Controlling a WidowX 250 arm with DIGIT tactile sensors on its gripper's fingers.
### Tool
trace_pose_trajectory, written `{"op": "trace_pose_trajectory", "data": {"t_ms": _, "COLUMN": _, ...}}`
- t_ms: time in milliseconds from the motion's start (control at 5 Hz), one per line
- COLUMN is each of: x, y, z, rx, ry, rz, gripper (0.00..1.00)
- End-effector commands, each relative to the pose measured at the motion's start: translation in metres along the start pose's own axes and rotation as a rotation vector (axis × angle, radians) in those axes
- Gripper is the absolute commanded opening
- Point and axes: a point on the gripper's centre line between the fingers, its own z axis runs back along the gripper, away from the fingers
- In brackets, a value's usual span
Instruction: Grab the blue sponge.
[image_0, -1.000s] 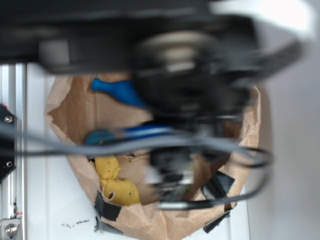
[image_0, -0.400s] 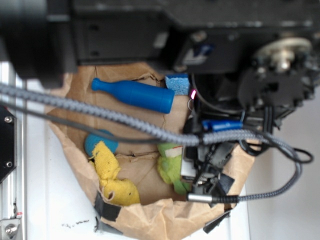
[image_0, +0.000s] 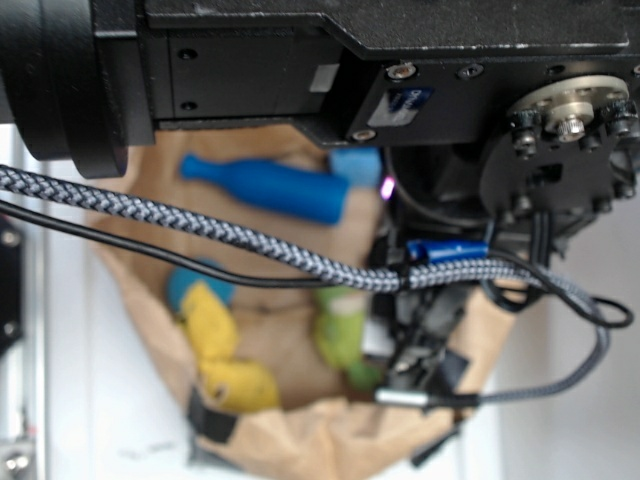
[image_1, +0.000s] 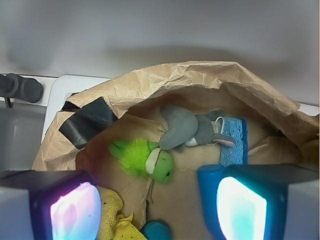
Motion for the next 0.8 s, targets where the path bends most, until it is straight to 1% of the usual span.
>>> {"op": "trace_pose_trajectory", "data": {"t_ms": 0, "x": -0.018, "y": 0.024, "z": -0.005, "rx": 0.025, "ry": -0.056, "rz": -0.066, "gripper": 1.00}}
{"op": "trace_pose_trajectory", "data": {"t_ms": 200, "x": -0.032, "y": 0.031, "z": -0.011, "rx": 0.035, "ry": -0.055, "rz": -0.103, "gripper": 1.00}}
{"op": "trace_pose_trajectory", "data": {"t_ms": 400, "x": -0.042, "y": 0.029, "z": -0.024, "rx": 0.066, "ry": -0.046, "rz": -0.118, "gripper": 1.00}}
{"op": "trace_pose_trajectory", "data": {"t_ms": 600, "x": -0.043, "y": 0.025, "z": -0.044, "rx": 0.122, "ry": -0.042, "rz": -0.094, "gripper": 1.00}}
